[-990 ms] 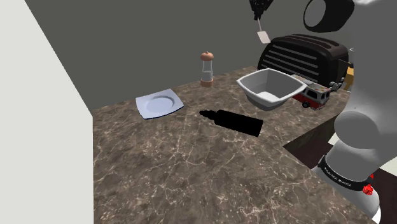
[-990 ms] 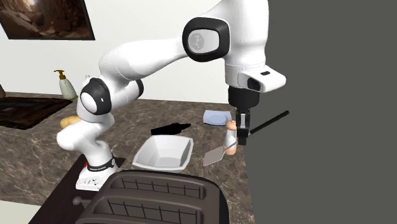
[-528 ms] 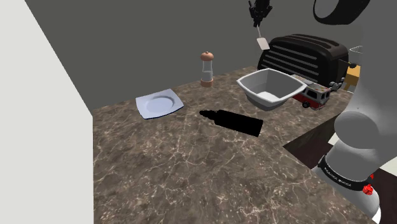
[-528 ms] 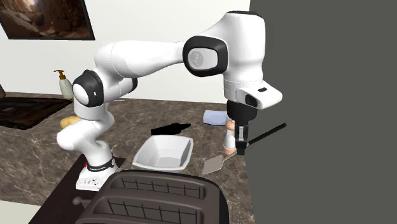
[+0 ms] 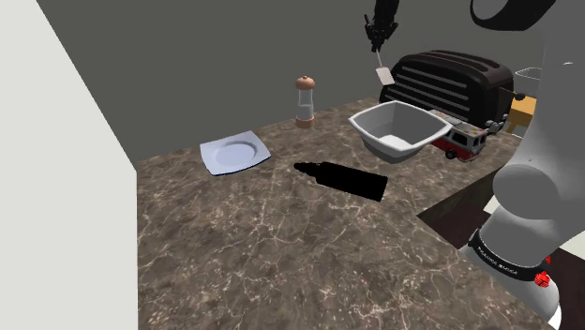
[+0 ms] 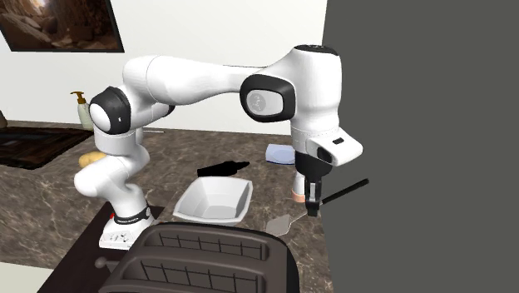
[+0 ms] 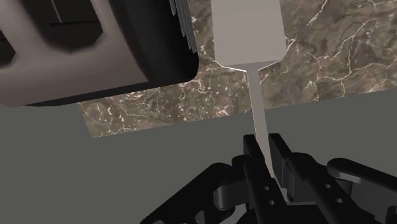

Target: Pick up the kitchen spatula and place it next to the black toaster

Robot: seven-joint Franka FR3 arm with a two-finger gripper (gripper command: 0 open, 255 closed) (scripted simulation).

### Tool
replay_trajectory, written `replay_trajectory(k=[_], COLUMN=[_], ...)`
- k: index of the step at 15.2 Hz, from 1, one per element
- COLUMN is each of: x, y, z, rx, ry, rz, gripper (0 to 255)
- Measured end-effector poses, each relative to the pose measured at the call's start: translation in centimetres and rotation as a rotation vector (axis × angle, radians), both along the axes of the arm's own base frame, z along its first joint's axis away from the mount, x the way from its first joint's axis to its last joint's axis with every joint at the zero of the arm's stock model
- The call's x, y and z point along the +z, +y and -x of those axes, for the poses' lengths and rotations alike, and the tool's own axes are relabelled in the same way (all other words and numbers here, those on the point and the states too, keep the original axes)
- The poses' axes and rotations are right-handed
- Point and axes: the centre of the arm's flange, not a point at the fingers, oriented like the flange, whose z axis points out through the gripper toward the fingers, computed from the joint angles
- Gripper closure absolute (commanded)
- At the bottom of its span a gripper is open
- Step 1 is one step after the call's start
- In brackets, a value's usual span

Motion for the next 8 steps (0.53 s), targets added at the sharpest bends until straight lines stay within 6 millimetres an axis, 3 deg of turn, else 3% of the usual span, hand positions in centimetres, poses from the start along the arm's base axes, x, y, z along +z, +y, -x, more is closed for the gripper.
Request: replay_trajectory(k=[8], x=[-4.1], y=[0.1], z=[0.0], rx=[0.0], ry=[0.0], rz=[0.0], gripper=[255])
